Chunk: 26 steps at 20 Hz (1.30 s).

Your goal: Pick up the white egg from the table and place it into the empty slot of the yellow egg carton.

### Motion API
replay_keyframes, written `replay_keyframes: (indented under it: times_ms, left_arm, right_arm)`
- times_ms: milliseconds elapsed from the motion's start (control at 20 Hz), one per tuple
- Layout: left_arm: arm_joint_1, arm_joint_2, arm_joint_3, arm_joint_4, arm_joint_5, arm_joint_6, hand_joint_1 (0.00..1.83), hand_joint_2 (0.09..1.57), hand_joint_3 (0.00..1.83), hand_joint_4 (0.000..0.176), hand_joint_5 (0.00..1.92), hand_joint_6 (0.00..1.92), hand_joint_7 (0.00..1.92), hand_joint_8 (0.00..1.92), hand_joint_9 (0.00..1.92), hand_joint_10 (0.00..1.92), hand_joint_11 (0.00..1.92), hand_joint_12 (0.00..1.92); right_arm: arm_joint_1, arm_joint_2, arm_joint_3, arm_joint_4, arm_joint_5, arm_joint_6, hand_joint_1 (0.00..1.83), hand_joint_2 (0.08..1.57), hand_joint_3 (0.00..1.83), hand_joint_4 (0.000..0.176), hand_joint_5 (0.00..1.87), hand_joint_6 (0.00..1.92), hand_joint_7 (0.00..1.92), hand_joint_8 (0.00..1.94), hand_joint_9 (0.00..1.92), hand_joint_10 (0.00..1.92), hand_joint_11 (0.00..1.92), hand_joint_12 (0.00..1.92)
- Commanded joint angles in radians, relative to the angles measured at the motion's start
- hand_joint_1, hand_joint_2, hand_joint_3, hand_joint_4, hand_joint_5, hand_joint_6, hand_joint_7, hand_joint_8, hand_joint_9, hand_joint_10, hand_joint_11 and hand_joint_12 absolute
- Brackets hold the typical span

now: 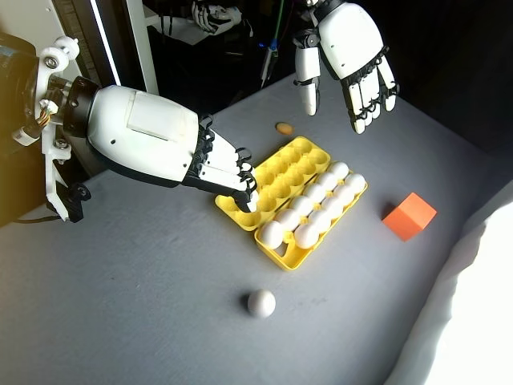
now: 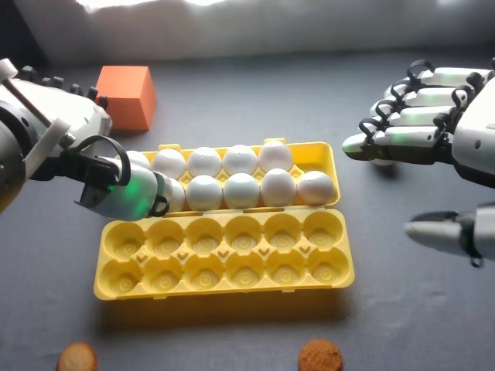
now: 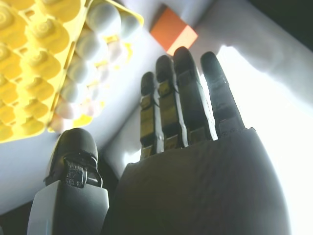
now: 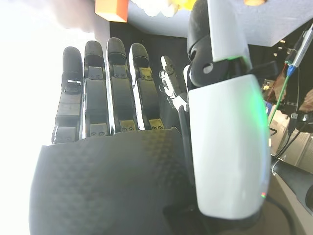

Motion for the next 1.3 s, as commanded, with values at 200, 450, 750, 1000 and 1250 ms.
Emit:
replay_keyframes:
  times_ms: [200, 450, 750, 1000, 1250]
  left_arm:
    - [-0.004, 0.009, 0.0, 0.089, -0.015, 0.006, 0.0, 1.14, 0.0, 0.0, 0.2, 0.0, 0.18, 0.0, 0.16, 0.0, 0.0, 0.39]
    - [-0.005, 0.008, 0.0, 0.085, -0.015, 0.006, 0.0, 1.14, 0.0, 0.0, 0.19, 0.0, 0.19, 0.0, 0.17, 0.0, 0.0, 0.34]
    - [-0.005, 0.009, 0.0, 0.087, -0.015, 0.006, 0.0, 1.16, 0.0, 0.0, 0.2, 0.0, 0.22, 0.0, 0.19, 0.0, 0.0, 0.37]
    - [-0.002, 0.009, 0.0, 0.093, -0.014, 0.006, 0.0, 1.15, 0.0, 0.0, 0.18, 0.0, 0.2, 0.0, 0.19, 0.0, 0.0, 0.37]
    - [-0.002, 0.009, 0.0, 0.093, -0.014, 0.006, 0.0, 1.15, 0.0, 0.0, 0.2, 0.0, 0.23, 0.0, 0.21, 0.0, 0.0, 0.37]
  right_arm:
    - [0.018, 0.011, -0.001, 0.01, 0.086, -0.016, 0.14, 1.32, 0.0, 0.0, 0.23, 0.01, 0.26, 0.0, 0.2, 0.03, 0.0, 0.54]
    - [0.025, 0.028, -0.001, 0.015, 0.054, -0.023, 0.43, 1.24, 0.0, 0.0, 0.22, 0.0, 0.24, 0.0, 0.18, 0.01, 0.0, 0.51]
    - [-0.046, -0.003, 0.127, 0.171, 0.07, -0.015, 0.73, 1.13, 0.0, 0.0, 0.06, 0.0, 0.09, 0.0, 0.04, 0.0, 0.0, 0.14]
    - [-0.09, -0.103, 0.272, 0.172, 0.107, -0.015, 0.98, 1.06, 0.0, 0.0, 0.0, 0.0, 0.0, 0.0, 0.0, 0.0, 0.0, 0.0]
    - [-0.146, -0.201, 0.374, 0.24, 0.165, -0.015, 1.07, 1.03, 0.0, 0.0, 0.11, 0.02, 0.07, 0.01, 0.03, 0.01, 0.0, 0.0]
